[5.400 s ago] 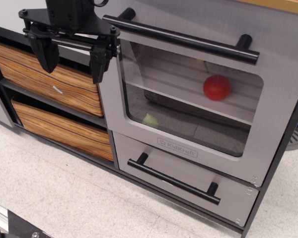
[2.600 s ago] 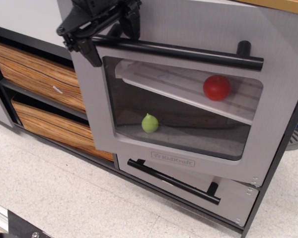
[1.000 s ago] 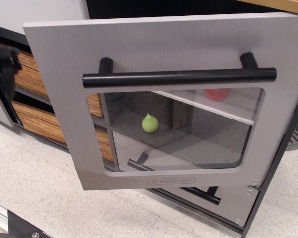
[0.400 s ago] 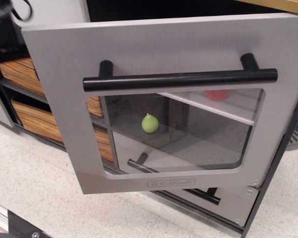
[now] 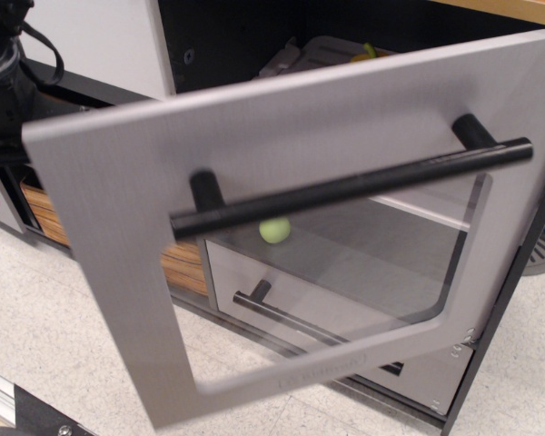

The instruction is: Open oven

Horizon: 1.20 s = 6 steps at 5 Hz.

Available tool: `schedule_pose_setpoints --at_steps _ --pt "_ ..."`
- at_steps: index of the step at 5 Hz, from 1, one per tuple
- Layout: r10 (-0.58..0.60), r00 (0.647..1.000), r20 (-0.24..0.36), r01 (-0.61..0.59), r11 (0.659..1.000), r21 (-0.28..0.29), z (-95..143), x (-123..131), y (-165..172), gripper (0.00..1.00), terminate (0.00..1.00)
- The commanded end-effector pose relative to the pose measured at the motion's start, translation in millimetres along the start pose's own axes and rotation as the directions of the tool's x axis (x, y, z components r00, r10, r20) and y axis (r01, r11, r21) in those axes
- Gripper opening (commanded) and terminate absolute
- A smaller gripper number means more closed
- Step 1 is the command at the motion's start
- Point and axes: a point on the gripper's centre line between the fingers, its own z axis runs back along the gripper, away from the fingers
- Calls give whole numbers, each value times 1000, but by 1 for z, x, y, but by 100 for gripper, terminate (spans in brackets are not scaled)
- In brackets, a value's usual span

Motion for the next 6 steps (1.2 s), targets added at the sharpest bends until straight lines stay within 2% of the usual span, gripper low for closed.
schedule_pose_setpoints --at_steps 1,2,3,5,6 --pt "-111 993 -30 110 993 -42 19 -30 -21 100 0" --pt "-169 983 -70 163 984 -78 24 -55 -44 100 0" --pt "-201 974 -99 193 977 -90 28 -68 -57 100 0" --pt "-170 980 -108 160 983 -92 32 -63 -55 100 0" --pt "-170 980 -108 160 983 -92 32 -63 -55 100 100"
